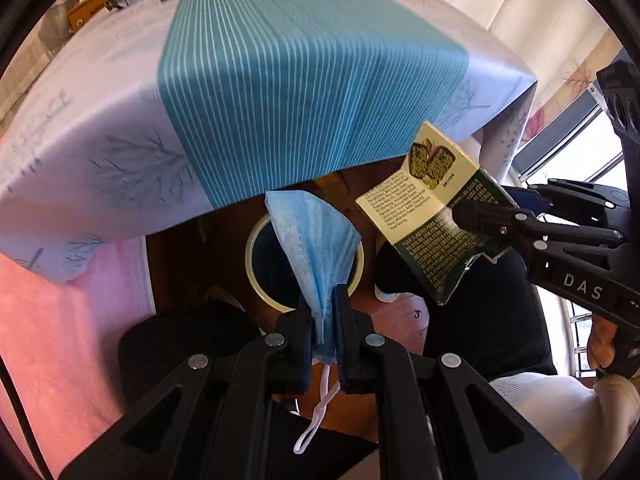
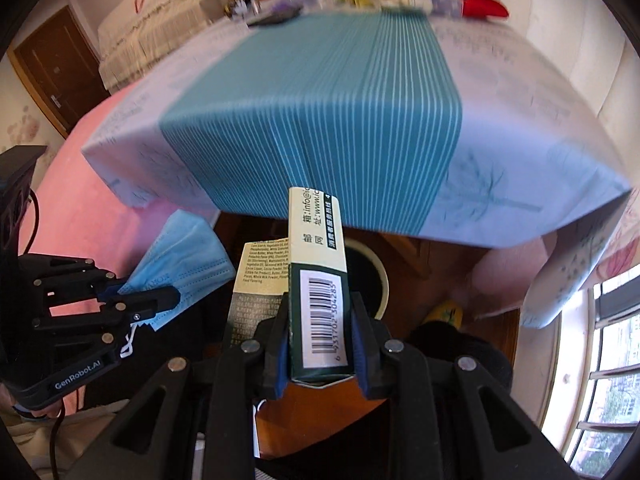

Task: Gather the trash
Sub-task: 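Carry the mask with the left gripper while the right gripper carries the box over the bin, then open both grippers to drop the mask and box into the bin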

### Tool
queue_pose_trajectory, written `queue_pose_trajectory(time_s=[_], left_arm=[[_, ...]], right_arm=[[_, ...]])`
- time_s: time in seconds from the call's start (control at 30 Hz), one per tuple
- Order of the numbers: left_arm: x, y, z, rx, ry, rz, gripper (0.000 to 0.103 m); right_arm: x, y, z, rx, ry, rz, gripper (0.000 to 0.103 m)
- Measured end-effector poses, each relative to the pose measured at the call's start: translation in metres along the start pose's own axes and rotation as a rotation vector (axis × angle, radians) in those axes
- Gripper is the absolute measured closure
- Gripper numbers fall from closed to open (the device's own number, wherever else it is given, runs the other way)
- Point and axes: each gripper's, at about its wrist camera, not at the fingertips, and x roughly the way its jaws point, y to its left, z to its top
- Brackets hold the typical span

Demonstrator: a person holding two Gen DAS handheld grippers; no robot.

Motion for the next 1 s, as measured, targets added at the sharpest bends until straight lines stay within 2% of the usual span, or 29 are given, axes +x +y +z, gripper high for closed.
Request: queue_pose_trajectory(time_s=[0.17, 0.5, 0.63, 0.73, 0.83, 1.0], left_arm=[[0.040, 0.010, 0.001, -0.017, 0.065, -0.013, 0.096], [0.126, 0.025, -0.017, -0.050, 0.123, 0.008, 0.096], [0.158, 0.040, -0.021, -0.126, 0.180, -0.006, 0.096], [0.170, 0.042, -0.015, -0.169, 0.194, -0.028, 0.096], [0.179, 0.045, -0.007, -0.201, 0.200, -0.046, 0.096], [0.206, 0.053, 0.000, -0.249, 0.230, -0.054, 0.096]], right_arm=[[0.029, -0.011, -0.005, 0.051, 0.059, 0.010, 0.077], [0.113, -0.039, -0.017, 0.165, 0.134, -0.002, 0.077], [0.156, -0.044, -0.027, 0.196, 0.180, -0.015, 0.077], [0.184, -0.048, -0.033, 0.232, 0.228, -0.007, 0.077], [0.196, -0.047, -0.033, 0.232, 0.251, -0.010, 0.077], [0.207, -0.047, -0.024, 0.233, 0.229, -0.029, 0.077]])
